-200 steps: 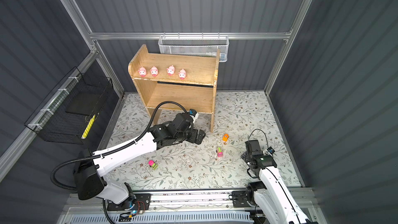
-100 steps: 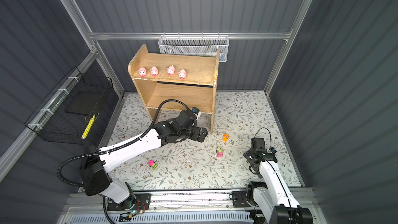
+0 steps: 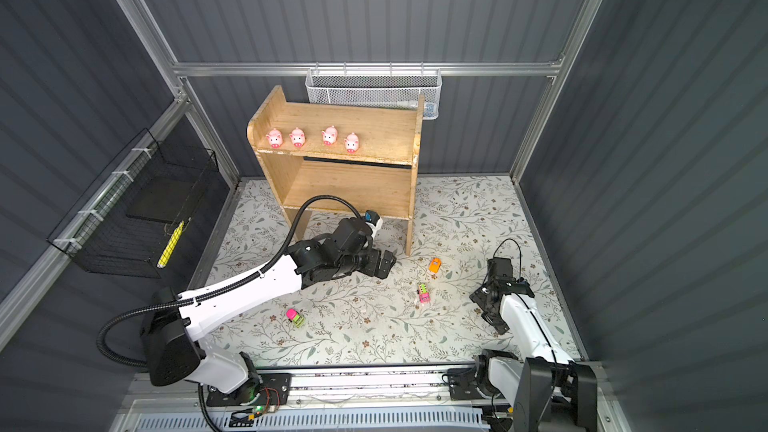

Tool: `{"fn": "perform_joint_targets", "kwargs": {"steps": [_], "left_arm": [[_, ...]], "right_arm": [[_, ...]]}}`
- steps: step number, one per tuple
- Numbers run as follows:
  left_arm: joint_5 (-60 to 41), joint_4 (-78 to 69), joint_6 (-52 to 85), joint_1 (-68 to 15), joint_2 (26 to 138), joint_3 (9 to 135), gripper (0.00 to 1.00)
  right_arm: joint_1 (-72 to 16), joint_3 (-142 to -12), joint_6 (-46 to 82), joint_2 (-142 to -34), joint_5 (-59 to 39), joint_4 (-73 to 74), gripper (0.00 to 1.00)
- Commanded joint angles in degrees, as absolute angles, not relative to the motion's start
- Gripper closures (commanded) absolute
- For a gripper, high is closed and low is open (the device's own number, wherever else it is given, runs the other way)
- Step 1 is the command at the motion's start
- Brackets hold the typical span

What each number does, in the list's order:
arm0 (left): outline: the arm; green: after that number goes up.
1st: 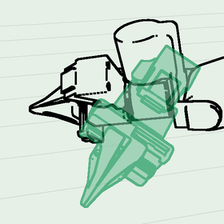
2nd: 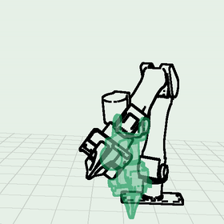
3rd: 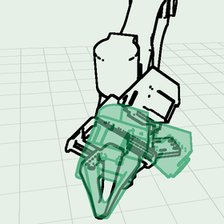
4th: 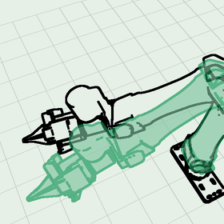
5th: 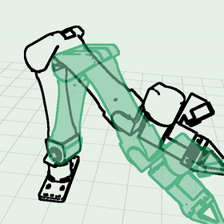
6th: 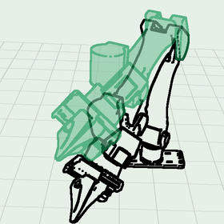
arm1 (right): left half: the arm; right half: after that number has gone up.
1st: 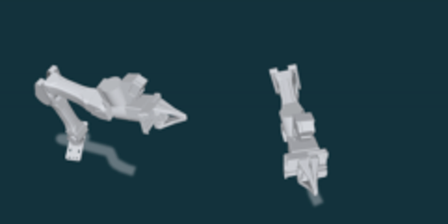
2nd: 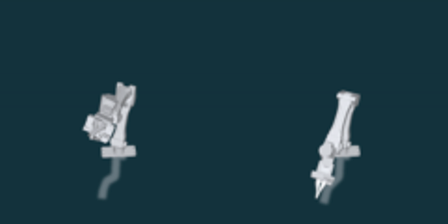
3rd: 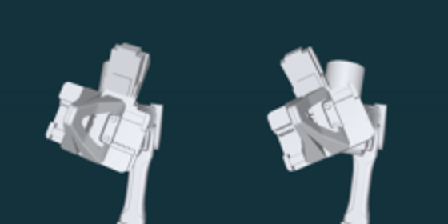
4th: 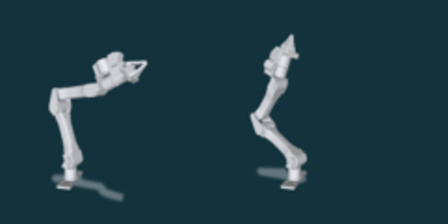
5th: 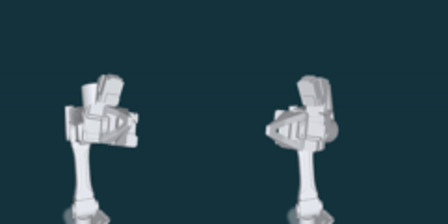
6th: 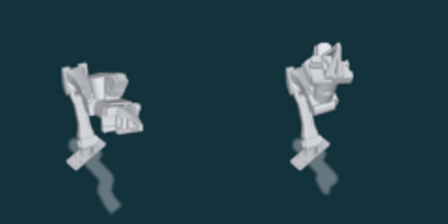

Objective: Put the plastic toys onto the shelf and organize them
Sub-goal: 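Lower the open right gripper onto the pink pig and close on it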

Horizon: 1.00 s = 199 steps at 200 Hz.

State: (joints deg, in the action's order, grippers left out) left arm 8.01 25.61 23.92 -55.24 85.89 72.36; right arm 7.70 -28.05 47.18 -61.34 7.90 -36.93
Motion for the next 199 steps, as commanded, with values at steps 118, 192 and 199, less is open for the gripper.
{"fn": "perform_joint_targets", "kwargs": {"steps": [118,192,199], "left_arm": [[14.04,18.76,26.63,-53.19,62.73,50.52,0.00],[15.83,19.94,27.97,-51.07,56.31,44.04,0.00],[15.82,20.16,27.80,-50.93,56.10,44.00,0.00]], "right_arm": [[8.07,-32.52,42.89,-73.17,5.19,-38.57,0.54],[7.79,-33.07,42.63,-76.30,3.52,-38.87,0.59],[7.76,-33.12,42.63,-76.43,3.53,-38.78,0.61]]}}
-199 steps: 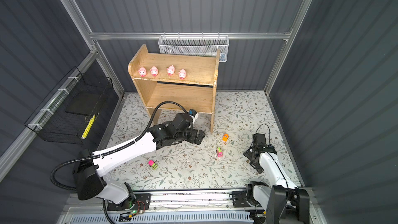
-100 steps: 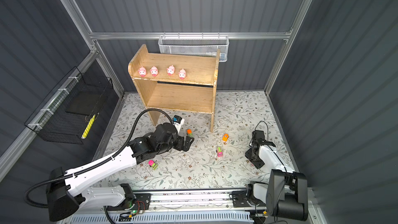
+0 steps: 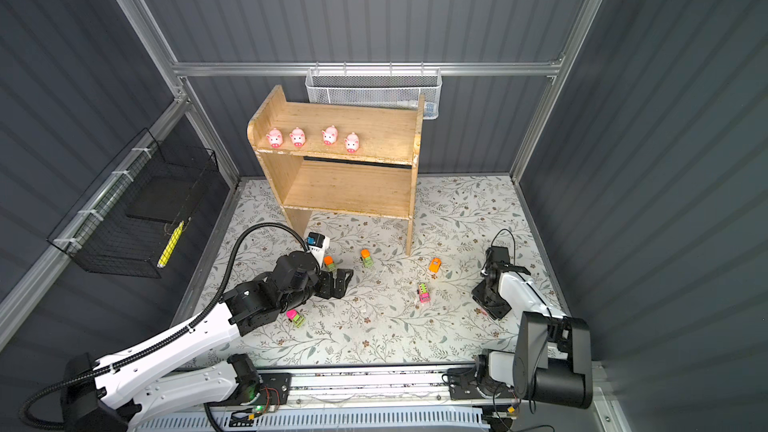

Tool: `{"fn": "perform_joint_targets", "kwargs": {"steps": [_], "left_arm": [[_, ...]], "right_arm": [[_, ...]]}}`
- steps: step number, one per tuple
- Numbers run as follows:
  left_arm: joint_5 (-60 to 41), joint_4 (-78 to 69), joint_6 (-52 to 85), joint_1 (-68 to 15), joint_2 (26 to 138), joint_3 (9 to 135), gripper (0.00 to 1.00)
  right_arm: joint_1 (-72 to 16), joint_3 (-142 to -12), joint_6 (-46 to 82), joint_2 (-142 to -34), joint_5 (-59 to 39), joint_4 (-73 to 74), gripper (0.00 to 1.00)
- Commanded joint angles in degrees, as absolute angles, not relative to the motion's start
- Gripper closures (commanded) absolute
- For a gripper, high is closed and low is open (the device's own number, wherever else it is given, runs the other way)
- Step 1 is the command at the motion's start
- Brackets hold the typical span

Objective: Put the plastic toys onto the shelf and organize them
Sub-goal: 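Lower the open right gripper onto the pink pig and close on it, then carry the pig with the right gripper toward the trucks near the shelf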

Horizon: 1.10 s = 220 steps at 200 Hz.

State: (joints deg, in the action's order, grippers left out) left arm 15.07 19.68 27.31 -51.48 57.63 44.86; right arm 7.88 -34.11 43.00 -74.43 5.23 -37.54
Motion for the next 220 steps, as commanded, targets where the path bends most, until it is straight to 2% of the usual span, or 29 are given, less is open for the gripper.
{"fn": "perform_joint_targets", "kwargs": {"steps": [1,64,132,159,220], "left_arm": [[15.86,20.19,27.79,-50.91,56.09,43.97,0.00],[15.90,21.33,27.60,-50.16,54.74,43.79,0.00],[16.58,23.20,28.28,-50.10,52.62,44.00,0.00],[17.80,22.35,28.19,-50.17,52.16,42.03,0.00],[17.95,22.63,30.54,-50.08,50.85,38.75,0.00]], "right_arm": [[7.75,-33.13,42.63,-76.40,3.52,-38.81,0.61],[5.11,-34.67,41.52,-76.60,3.85,-40.03,0.71],[1.47,-36.41,40.87,-73.94,5.06,-42.61,0.74],[-2.97,-38.41,41.29,-72.61,6.66,-45.40,0.74],[-19.68,-46.77,48.43,-71.09,9.43,-52.32,0.75]]}}
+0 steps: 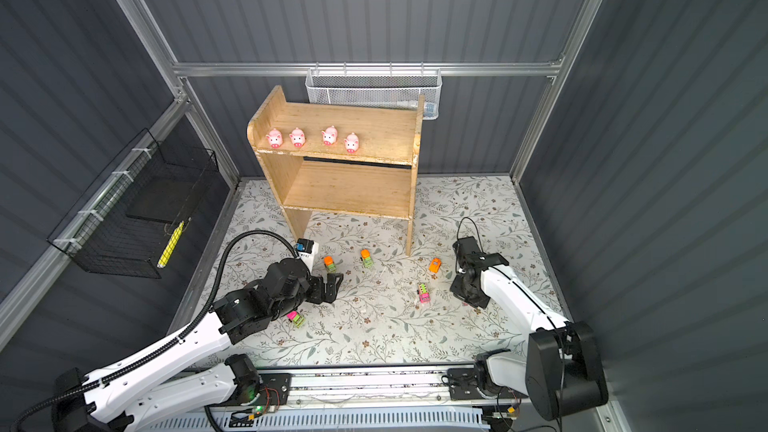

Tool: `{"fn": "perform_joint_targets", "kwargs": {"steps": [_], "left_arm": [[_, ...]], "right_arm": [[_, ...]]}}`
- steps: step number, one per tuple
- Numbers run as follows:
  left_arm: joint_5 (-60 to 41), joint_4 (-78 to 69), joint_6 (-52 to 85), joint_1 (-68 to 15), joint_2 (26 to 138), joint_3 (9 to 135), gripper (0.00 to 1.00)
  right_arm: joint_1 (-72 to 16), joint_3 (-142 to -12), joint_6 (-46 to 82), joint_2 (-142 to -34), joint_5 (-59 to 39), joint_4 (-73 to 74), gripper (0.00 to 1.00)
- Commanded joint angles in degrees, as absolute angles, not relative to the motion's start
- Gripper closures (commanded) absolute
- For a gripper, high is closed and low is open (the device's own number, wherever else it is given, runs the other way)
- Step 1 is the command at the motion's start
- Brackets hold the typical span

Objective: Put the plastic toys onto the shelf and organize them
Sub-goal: 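Carry the pig with the right gripper toward the trucks near the shelf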

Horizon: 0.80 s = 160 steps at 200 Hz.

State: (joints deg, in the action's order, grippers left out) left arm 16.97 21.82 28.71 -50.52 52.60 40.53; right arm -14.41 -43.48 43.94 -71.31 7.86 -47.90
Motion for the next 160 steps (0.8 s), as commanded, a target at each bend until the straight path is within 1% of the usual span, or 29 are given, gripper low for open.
{"fn": "perform_joint_targets", "kwargs": {"steps": [1,40,60,80,112,160], "left_arm": [[17.94,22.61,30.61,-50.09,50.74,38.66,0.00],[18.65,25.11,33.57,-50.01,46.13,35.38,0.00],[19.13,26.84,35.81,-50.08,43.09,33.78,0.00],[19.33,28.66,38.04,-50.04,39.70,32.13,0.00],[19.03,31.67,40.16,-50.06,35.00,30.95,0.00],[18.32,35.14,40.37,-50.05,32.29,32.13,0.00]], "right_arm": [[-20.08,-46.94,48.60,-71.14,9.42,-52.31,0.75],[-32.80,-55.94,53.16,-77.64,9.79,-52.17,0.75],[-38.86,-60.96,54.51,-83.36,9.32,-50.36,0.74],[-42.80,-66.05,54.89,-90.48,8.70,-48.75,0.73],[-45.60,-71.06,54.83,-100.03,7.78,-45.82,0.73],[-47.23,-73.03,55.58,-107.35,5.40,-41.89,0.73]]}}
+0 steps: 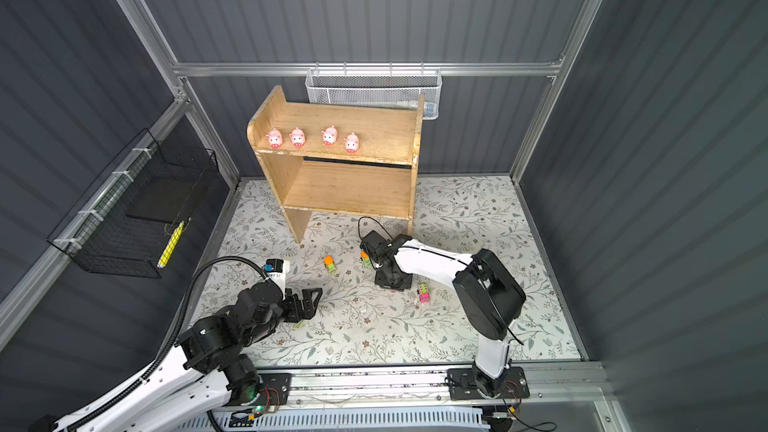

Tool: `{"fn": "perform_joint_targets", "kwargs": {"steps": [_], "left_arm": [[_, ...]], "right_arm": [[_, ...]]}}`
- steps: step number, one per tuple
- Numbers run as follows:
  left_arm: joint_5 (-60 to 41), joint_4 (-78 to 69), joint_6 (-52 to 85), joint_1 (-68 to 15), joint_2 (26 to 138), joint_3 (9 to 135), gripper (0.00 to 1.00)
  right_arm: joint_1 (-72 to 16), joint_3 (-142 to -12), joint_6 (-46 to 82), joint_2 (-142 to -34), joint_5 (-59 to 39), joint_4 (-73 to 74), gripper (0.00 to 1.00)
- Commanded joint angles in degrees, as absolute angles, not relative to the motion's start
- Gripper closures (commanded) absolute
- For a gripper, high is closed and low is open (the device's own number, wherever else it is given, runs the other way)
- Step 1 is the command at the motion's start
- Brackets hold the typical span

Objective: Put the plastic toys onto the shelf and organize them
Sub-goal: 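Carry the pig with the right gripper toward the trucks near the shelf, then open the right gripper to set the pig on the table, then withdraw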

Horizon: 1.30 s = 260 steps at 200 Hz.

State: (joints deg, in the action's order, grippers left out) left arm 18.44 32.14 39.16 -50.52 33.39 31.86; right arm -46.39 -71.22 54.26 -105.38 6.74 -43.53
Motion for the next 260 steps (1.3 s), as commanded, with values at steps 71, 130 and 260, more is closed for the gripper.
{"fn": "perform_joint_targets", "kwargs": {"steps": [71,130,260], "left_arm": [[17.16,36.65,39.62,-50.04,31.59,32.10,0.00],[15.48,34.82,39.85,-50.05,33.91,32.09,0.00],[19.49,20.08,46.69,-55.96,44.57,28.00,0.06]], "right_arm": [[-48.52,-75.93,55.82,-112.15,3.65,-40.47,0.62],[-49.28,-74.63,55.58,-108.58,3.66,-40.08,0.43],[-50.80,-51.73,53.94,-71.83,12.32,-43.79,0.28]]}}
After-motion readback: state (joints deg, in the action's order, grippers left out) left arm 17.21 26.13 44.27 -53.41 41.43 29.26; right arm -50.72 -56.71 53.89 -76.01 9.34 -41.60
